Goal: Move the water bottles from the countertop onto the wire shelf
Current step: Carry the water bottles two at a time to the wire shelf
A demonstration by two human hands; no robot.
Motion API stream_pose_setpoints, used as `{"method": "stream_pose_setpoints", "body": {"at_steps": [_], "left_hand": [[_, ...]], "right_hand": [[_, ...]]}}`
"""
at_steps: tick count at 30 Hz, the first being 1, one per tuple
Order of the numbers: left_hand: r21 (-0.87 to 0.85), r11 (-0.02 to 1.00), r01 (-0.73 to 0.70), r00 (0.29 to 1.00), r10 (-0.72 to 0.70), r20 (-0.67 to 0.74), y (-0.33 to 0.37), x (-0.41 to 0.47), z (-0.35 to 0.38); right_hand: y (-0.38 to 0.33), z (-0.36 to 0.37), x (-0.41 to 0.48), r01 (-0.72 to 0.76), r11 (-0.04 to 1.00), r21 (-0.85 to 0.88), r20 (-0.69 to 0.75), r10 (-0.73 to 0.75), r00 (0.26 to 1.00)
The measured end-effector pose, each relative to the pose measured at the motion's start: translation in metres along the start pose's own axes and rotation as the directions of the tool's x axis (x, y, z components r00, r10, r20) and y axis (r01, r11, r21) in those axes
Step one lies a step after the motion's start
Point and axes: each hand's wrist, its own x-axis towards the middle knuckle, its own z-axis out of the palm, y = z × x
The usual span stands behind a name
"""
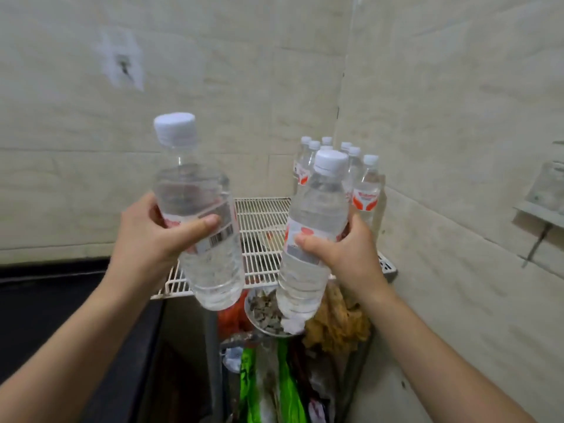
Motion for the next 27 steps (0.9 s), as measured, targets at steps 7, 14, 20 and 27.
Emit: {"method": "stream_pose_setpoints", "body": {"at_steps": [7,14,20,27], "left_hand": [[-0.038,0.998,0.052,0.998,-0.053,-0.016,-0.039,0.097,-0.006],[-0.014,0.989,0.147,0.986,-0.147,-0.073,-0.116,0.193,0.001],[-0.021,0.978,0.206,0.972,-0.207,-0.112,-0.174,0.256,0.000],[-0.013,0.965,0.261,0.952,-0.259,-0.165,-0.229,0.304,0.031]], "right_hand": [[0.001,0.035,0.098,0.012,1.000,0.024,-0.046,-0.011,0.999],[0.051,0.089,0.217,-0.146,0.989,0.039,-0.145,0.150,0.978],[0.097,0.114,0.283,-0.190,0.978,-0.090,-0.282,0.158,0.946],[0.128,0.131,0.340,-0.284,0.954,-0.099,-0.456,0.210,0.865]]}}
